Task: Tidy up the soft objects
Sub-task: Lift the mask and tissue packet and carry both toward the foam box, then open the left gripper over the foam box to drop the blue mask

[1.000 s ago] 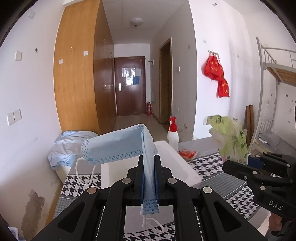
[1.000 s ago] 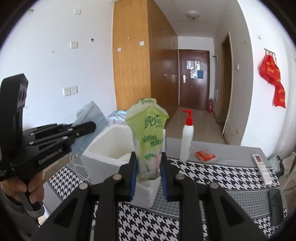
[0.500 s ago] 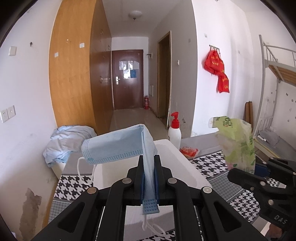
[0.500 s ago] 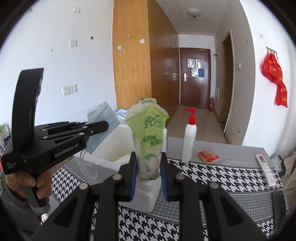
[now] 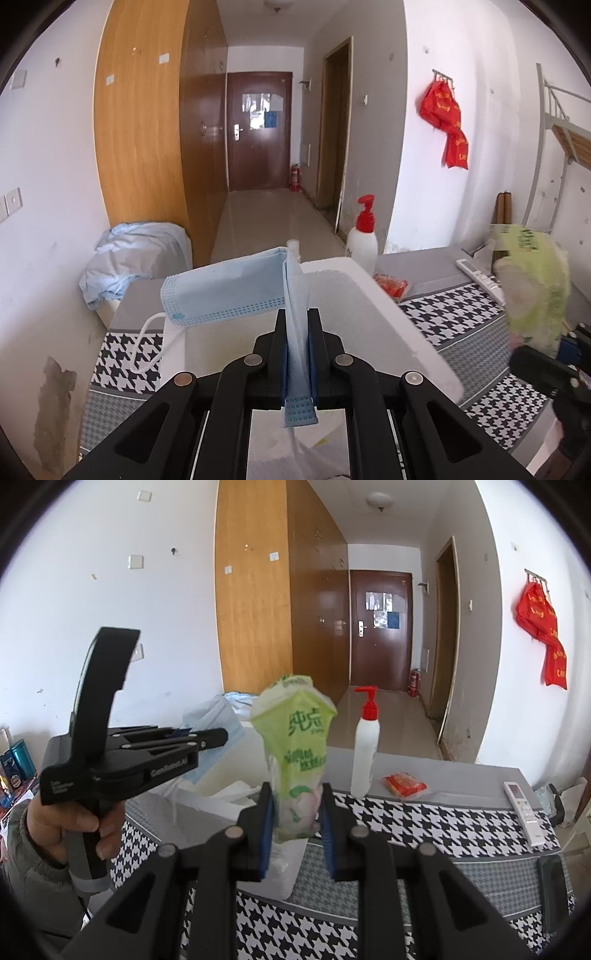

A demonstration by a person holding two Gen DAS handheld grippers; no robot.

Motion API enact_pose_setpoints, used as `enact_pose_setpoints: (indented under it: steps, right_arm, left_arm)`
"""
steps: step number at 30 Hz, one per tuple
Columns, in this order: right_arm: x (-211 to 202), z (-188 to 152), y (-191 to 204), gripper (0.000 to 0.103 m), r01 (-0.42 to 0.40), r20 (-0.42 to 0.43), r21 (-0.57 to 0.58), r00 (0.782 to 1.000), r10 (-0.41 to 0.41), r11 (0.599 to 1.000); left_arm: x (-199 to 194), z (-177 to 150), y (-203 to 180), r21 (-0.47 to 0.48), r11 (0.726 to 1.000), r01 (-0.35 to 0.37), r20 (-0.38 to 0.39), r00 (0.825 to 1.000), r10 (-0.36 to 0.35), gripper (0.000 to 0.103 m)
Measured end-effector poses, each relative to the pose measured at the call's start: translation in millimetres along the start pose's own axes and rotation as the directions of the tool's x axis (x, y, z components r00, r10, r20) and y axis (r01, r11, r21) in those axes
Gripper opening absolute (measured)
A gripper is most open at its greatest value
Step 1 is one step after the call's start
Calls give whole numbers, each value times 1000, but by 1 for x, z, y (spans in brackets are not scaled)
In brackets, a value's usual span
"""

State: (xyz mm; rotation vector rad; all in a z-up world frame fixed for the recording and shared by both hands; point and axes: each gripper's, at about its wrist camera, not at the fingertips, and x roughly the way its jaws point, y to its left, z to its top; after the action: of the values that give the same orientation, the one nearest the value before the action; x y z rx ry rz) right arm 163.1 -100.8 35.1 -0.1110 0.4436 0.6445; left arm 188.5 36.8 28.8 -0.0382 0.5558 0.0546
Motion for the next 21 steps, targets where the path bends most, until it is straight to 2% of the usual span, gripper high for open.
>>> enact_pose_setpoints:
  steps: [4, 5, 6, 7, 8, 9, 15, 18, 21]
  right_arm:
    - [0, 0, 0, 27, 5, 0, 3, 1000, -5, 1000]
    - [0, 1, 1, 27, 5, -2, 1, 1000, -5, 1000]
    - [0, 0, 0, 27, 5, -1, 1, 1000, -5, 1000]
    - [0, 1, 1, 27, 6, -1, 0, 1000, -6, 1000]
    - [0, 1, 1, 27, 4, -2, 0, 1000, -4, 1000]
    - [0, 1, 2, 27, 3, -2, -1, 1000, -3, 1000]
    - [1, 1, 3, 27, 1, -4, -8, 1000, -1, 1000]
    - [1, 1, 4, 27, -1, -1, -11, 1000, 1, 1000]
    - [1, 2, 4, 27, -2, 0, -12, 1000, 2, 1000]
  left_arm:
    - [6, -1, 1, 4, 1000, -2, -20, 1000, 2, 15]
    - [6, -1, 2, 5, 1000, -3, -22, 1000, 3, 25]
    - [6, -1, 2, 6, 1000, -2, -22, 1000, 2, 40]
    - [6, -1, 3, 3, 1000, -1, -21, 1000, 1, 49]
    - [4, -1, 4, 0, 1000, -2, -18, 1000, 2, 63]
    - [2, -1, 5, -4, 1000, -2, -11, 1000, 2, 70]
    - [-8, -4, 9, -16, 1000, -16, 16, 1000, 16, 91]
    - [-15, -7, 11, -22, 1000, -12, 33, 999, 13, 96]
    - [-25, -8, 13, -28, 1000, -10, 63, 998, 11, 96]
